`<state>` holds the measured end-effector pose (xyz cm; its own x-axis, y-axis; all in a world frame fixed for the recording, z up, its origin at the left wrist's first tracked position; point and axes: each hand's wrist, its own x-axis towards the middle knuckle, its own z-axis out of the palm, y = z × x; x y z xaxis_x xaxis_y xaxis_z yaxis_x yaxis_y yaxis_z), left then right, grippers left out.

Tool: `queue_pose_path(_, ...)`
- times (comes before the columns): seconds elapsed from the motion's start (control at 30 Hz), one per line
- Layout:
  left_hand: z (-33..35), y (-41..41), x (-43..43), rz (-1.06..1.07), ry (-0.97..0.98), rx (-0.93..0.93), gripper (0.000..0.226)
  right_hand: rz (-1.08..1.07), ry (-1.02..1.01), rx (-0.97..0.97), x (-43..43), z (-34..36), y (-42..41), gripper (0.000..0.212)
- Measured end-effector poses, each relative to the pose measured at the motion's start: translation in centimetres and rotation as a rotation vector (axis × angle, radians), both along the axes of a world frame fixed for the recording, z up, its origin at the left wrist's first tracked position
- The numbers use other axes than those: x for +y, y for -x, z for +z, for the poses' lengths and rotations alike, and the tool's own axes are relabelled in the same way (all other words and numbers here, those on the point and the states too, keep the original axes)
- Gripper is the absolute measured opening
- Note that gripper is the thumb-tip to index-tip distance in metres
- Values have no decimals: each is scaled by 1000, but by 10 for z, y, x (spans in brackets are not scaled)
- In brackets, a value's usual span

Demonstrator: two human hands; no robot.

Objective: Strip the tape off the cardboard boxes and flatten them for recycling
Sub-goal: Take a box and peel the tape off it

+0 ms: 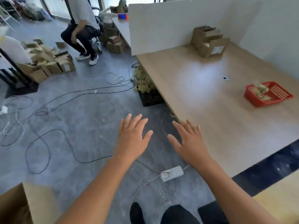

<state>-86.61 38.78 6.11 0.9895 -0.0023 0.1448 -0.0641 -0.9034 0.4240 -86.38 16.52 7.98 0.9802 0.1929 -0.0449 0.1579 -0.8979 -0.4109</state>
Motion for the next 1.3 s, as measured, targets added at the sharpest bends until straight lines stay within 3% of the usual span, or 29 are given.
queue_pose_path(0.3,3,-140,51,-158,-34,10,58,-99,11,11,53,-2,-117,69)
queue_pose_path(0.53,6,-305,61,-241,-64,-19,56,-245,-98,22,65,-12,-257,64)
queue_pose_path(0.93,31,-562,36,-421,-78,-8,58,-445,-67,29,52,-2,-474,73)
queue_pose_path(1.3,5,-781,0,-670,-55,-11,59,-740,10,14,48,-14,-642,75)
